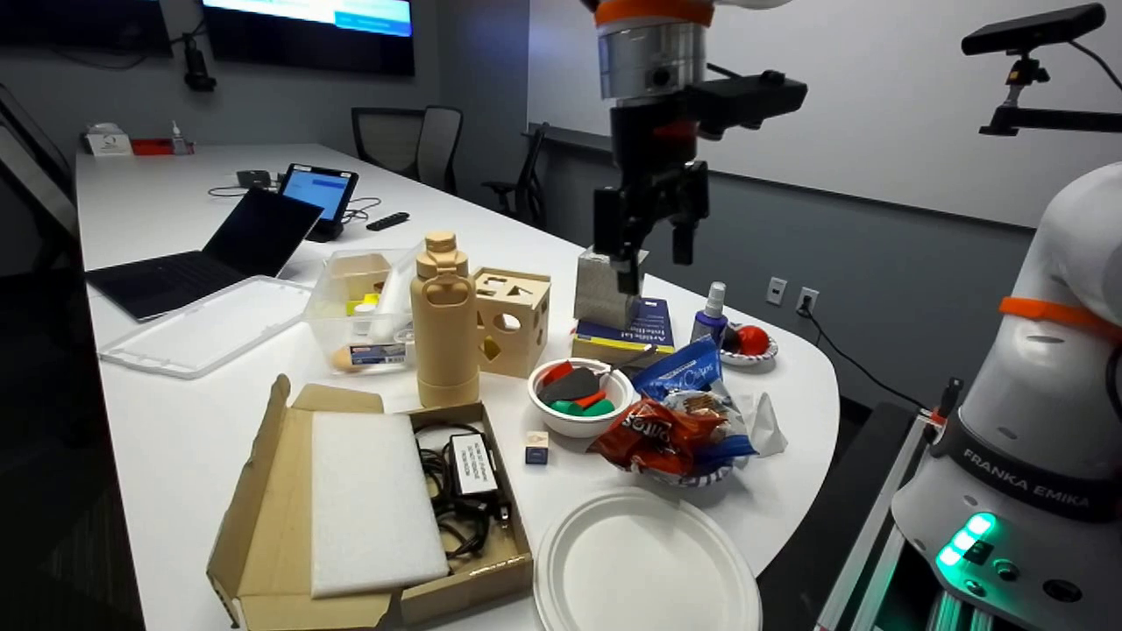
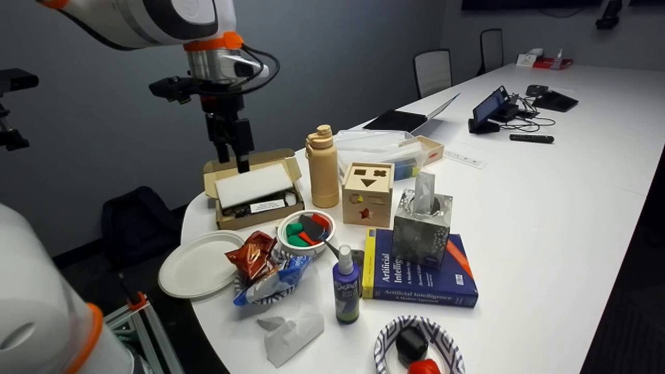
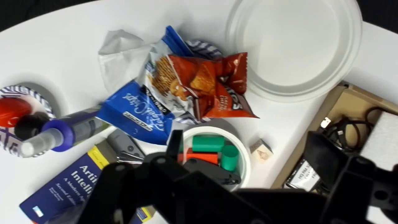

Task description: Close the cardboard box

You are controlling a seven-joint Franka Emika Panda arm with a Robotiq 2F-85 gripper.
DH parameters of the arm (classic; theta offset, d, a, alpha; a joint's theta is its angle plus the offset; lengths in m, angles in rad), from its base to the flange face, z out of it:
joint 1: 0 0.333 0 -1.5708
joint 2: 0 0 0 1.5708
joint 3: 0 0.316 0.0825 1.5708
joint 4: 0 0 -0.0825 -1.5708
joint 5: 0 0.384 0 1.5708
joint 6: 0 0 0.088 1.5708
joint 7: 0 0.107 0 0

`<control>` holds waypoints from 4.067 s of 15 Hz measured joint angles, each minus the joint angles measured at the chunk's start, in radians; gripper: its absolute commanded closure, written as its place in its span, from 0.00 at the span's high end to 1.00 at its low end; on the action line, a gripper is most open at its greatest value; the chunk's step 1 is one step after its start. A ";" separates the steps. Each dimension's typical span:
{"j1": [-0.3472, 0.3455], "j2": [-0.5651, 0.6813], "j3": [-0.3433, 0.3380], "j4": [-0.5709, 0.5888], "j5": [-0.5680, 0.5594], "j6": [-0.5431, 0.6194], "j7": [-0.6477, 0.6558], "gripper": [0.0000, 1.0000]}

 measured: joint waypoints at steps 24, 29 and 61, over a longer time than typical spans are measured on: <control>0.337 0.779 -0.024 0.635 -0.289 0.140 0.586 1.00; 0.405 0.896 -0.063 0.773 -0.289 0.141 0.598 1.00; 0.640 1.217 -0.274 1.078 -0.251 0.132 0.654 0.98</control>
